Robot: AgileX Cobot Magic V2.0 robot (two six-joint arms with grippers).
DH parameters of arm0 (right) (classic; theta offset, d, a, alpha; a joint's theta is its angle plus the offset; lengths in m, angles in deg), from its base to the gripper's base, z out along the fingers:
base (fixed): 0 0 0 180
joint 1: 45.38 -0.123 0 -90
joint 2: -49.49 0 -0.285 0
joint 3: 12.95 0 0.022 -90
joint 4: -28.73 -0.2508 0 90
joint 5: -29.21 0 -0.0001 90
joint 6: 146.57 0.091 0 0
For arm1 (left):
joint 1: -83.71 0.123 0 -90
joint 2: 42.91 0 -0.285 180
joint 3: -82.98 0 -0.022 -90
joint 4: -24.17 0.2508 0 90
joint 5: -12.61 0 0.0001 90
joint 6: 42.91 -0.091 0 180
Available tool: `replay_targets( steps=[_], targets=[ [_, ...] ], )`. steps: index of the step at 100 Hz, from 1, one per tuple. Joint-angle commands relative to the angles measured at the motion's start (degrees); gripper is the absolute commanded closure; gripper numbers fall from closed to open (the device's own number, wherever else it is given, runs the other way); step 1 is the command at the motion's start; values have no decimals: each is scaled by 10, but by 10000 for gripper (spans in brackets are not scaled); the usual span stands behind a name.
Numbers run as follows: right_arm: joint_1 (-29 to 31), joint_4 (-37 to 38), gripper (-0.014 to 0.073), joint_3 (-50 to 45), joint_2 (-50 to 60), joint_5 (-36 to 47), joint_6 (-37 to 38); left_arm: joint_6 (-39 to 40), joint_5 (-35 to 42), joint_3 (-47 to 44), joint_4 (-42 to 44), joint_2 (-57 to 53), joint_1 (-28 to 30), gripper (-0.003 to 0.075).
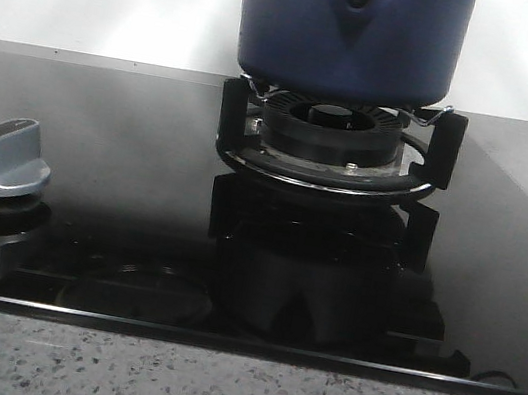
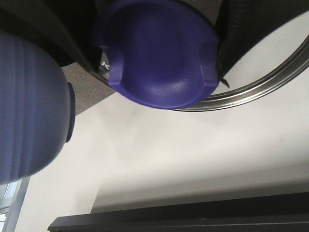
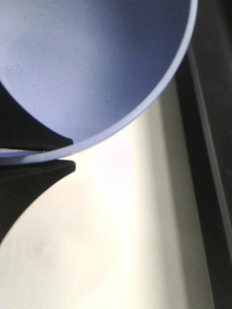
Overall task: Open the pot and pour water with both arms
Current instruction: 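Lower the bowl onto the counter and open the right gripper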
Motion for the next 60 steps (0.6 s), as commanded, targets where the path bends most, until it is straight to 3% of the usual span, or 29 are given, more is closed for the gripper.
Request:
replay_targets(
  steps=[1, 27, 41, 60],
  targets=[
    [4, 0, 660, 50, 38, -36, -3, 2, 3, 22, -47, -32, 1, 604],
    [23, 0, 660, 168, 62, -315, -3, 2, -11, 22, -47, -32, 1, 604],
    [61, 0, 660, 249, 67, -506, -3, 2, -38, 22, -57, -32, 0, 604],
    [124, 0, 660, 332, 67, -677, -2, 2, -74, 22, -81, -32, -1, 604]
  ],
)
